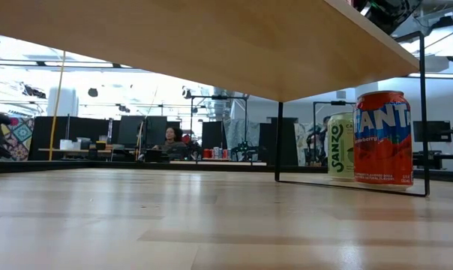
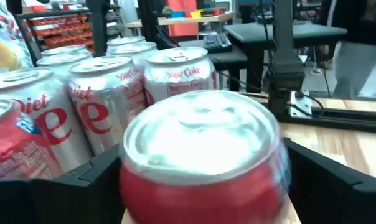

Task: Place canned beverage on shelf
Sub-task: Put the red soda can on the shelf aligned with the other red soda can

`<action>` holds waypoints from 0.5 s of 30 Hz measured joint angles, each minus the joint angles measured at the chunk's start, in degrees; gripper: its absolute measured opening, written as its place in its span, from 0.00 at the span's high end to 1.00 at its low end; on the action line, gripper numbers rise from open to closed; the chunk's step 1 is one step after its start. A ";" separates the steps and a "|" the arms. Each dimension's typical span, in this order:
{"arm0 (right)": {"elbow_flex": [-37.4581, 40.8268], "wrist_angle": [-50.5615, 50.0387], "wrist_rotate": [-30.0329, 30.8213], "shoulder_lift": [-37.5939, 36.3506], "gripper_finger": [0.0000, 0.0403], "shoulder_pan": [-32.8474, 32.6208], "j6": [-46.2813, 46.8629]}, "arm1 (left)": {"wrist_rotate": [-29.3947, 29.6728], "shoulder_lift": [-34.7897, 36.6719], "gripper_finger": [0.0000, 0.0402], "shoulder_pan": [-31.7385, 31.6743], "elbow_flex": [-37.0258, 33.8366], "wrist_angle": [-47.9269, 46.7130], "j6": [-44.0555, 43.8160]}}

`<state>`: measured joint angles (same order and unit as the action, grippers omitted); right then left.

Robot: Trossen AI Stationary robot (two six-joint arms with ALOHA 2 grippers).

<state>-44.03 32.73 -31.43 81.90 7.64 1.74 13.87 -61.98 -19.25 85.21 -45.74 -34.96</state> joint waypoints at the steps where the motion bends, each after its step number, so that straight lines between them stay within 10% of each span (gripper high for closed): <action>1: 0.00 0.00 -0.01 0.01 0.10 0.00 0.16 | 0.00 -0.01 0.17 -0.01 0.00 0.00 0.00; 15: 0.07 -0.56 -0.10 -0.01 0.11 1.45 -0.68 | 0.00 -0.01 0.17 0.00 0.00 0.00 0.00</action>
<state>-43.97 32.17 -31.53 81.89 9.09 1.06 13.87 -61.99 -19.25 85.21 -45.74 -34.96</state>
